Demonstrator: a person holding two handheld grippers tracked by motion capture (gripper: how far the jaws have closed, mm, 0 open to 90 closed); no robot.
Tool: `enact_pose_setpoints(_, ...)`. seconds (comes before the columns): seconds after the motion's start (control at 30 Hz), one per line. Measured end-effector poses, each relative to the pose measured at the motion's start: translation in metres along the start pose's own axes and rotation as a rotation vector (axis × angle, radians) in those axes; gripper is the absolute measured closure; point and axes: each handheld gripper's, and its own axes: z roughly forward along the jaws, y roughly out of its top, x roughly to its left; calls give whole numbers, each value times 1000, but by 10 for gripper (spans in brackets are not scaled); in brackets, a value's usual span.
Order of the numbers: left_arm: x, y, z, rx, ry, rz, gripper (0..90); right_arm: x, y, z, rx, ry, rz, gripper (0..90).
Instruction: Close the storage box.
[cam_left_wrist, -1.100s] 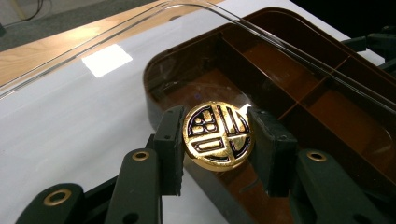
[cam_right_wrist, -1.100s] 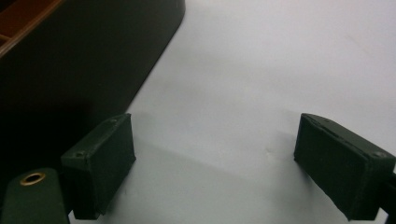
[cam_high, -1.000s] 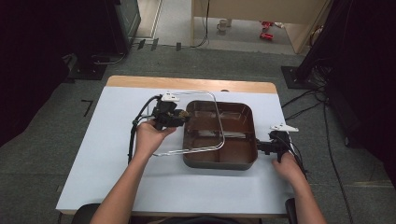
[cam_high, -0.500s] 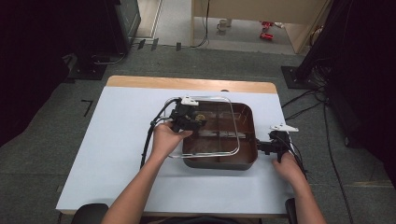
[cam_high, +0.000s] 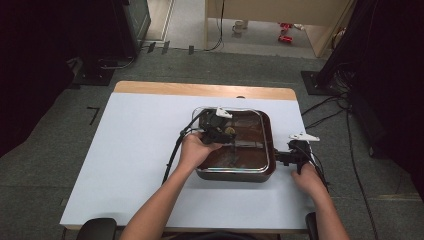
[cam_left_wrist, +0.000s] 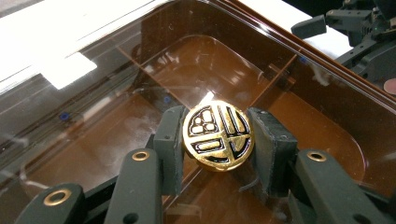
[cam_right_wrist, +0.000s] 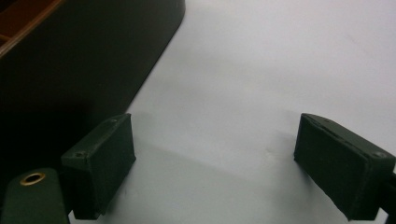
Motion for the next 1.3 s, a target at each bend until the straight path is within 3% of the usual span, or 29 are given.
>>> enact_pose_setpoints(0.3, -11, 6, 18, 17, 7, 15, 593, 0, 0, 0, -1, 0, -1, 118)
enact_pose_setpoints(0.6, -10, 7, 18, 22, 0, -8, 592, 0, 0, 0, 1, 1, 1, 118)
enact_pose_setpoints(0.83, -10, 8, 14, -9, -19, -31, 594, 0, 0, 0, 0, 0, 2, 118)
enact_pose_setpoints(1.1, -8, 5, 18, 3, -28, -48, 593, 0, 0, 0, 1, 0, 1, 118)
enact_pose_setpoints(1.3, -8, 5, 18, -5, -27, -44, 593, 0, 0, 0, 2, 0, 2, 118)
